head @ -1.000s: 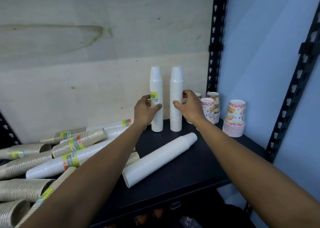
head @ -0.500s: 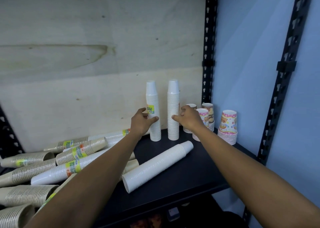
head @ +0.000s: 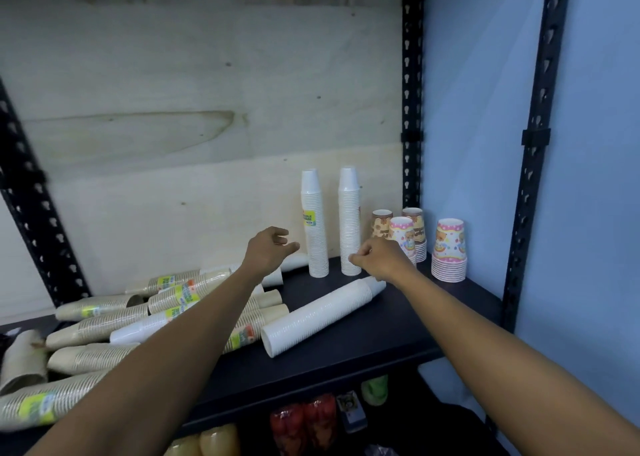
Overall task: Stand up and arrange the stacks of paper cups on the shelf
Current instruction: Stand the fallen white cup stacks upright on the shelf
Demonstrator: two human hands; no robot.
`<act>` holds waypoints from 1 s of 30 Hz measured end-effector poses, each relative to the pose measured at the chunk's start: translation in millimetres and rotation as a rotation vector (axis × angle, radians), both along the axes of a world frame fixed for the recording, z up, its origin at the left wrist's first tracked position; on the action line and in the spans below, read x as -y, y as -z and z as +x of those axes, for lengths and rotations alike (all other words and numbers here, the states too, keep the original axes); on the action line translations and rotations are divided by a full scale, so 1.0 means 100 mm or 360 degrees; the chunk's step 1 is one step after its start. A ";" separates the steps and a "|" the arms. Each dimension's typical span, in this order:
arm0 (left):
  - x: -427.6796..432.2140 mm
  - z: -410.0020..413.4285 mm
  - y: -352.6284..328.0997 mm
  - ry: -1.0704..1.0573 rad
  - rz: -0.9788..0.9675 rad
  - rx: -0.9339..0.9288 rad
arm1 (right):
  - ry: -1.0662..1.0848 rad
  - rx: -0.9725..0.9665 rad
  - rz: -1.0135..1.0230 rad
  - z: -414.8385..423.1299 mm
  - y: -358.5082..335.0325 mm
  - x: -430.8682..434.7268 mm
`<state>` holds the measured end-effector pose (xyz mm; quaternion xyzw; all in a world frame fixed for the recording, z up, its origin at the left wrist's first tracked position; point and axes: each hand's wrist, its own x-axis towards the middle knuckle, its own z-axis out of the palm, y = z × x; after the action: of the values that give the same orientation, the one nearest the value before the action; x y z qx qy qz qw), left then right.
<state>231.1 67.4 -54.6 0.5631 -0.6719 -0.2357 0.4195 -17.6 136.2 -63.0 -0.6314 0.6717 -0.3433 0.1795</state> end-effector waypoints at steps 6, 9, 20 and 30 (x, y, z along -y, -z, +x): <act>-0.30 0.37 0.00 -0.0068 -0.0030 0.0452 | -0.0071 0.0017 0.0194 0.10 0.13 -0.28; -0.47 0.56 0.00 -0.0094 -0.0046 0.0648 | -0.0112 0.0117 0.0220 0.17 0.21 -0.35; -0.70 1.05 0.04 -0.0033 0.0161 0.1524 | -0.0150 0.0325 0.0289 0.44 0.46 -0.50; -0.47 1.30 0.04 0.0046 0.0075 0.1893 | -0.0017 0.0516 0.0254 0.49 0.54 -0.31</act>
<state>360.9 114.6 -58.8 0.5985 -0.7936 0.0997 -0.0449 31.4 167.4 -117.0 -0.5552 0.6557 -0.3852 0.3368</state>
